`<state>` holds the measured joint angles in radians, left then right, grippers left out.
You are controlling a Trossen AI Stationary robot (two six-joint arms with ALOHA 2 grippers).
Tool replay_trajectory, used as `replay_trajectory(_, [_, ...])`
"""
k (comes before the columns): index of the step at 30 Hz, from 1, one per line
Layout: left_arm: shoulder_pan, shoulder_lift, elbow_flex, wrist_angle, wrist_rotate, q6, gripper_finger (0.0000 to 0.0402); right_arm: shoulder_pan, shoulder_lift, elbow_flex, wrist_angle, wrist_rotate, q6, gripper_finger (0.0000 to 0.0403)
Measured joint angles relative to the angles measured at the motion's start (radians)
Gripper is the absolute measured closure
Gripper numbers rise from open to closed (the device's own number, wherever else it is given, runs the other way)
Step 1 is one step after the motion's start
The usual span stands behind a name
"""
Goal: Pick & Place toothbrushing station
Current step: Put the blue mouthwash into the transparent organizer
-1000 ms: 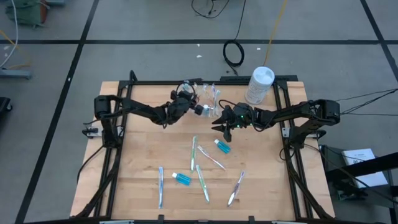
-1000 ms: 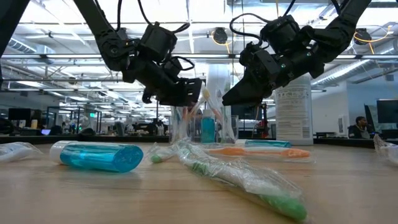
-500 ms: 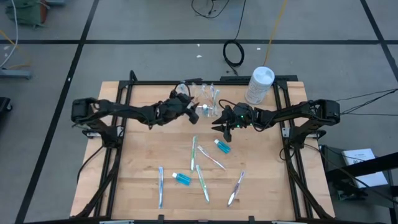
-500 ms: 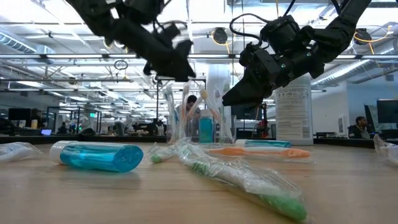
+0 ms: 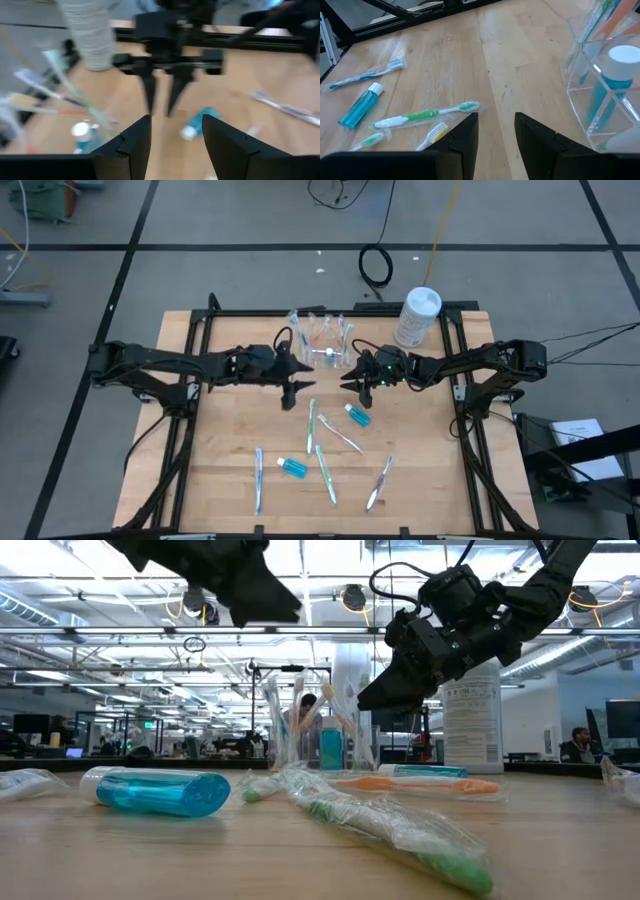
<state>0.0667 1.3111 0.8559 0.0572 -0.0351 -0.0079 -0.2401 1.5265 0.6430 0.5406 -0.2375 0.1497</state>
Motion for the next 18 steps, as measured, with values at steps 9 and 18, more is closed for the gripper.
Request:
replay_trajectory(9, [-0.08, -0.061, -0.001, -0.145, 0.039, -0.009, 0.022, 0.0, 0.0, 0.0, -0.025, 0.0, 0.0, 0.0284])
replay_trajectory(18, [-0.185, -0.073, -0.078, -0.067, 0.088, 0.079, 0.022, 0.0, 0.0, 0.0, -0.048, 0.0, 0.024, 0.0284])
